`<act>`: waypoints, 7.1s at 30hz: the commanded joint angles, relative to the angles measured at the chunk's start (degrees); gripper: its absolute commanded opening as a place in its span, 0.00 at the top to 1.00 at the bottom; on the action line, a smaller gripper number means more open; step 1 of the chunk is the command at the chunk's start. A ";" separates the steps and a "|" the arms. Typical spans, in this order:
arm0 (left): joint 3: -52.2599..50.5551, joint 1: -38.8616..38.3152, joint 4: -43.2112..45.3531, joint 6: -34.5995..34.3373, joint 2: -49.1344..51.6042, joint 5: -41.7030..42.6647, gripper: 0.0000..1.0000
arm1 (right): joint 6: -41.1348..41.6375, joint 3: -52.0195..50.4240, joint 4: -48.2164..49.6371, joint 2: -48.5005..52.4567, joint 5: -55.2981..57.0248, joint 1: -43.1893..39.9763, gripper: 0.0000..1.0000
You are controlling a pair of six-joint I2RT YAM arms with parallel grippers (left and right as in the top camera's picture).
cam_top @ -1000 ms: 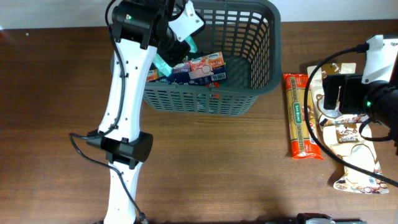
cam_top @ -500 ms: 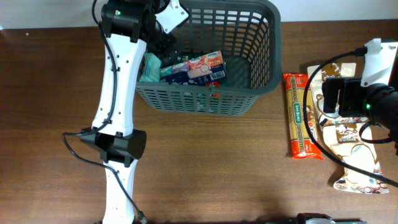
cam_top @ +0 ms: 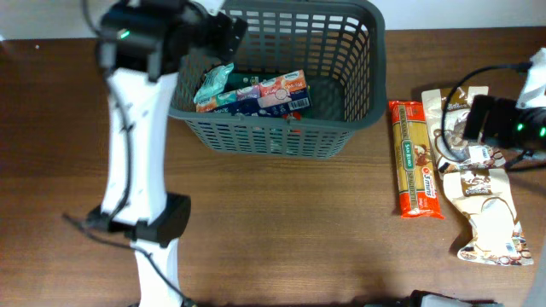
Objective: Pack container
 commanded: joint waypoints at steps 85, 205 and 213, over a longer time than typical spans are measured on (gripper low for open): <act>1.68 0.31 0.07 -1.07 -18.25 -22.91 0.01 | -49.11 -36.26 29.88 22.97 1.11 -28.92 0.01; 1.68 0.31 -0.81 -1.07 -17.94 -23.34 0.01 | -53.44 -57.99 49.16 18.43 -5.33 -32.59 0.04; 1.68 0.31 -0.81 -1.07 -17.94 -23.34 0.01 | -53.64 -58.25 50.12 18.45 -5.38 -32.59 0.60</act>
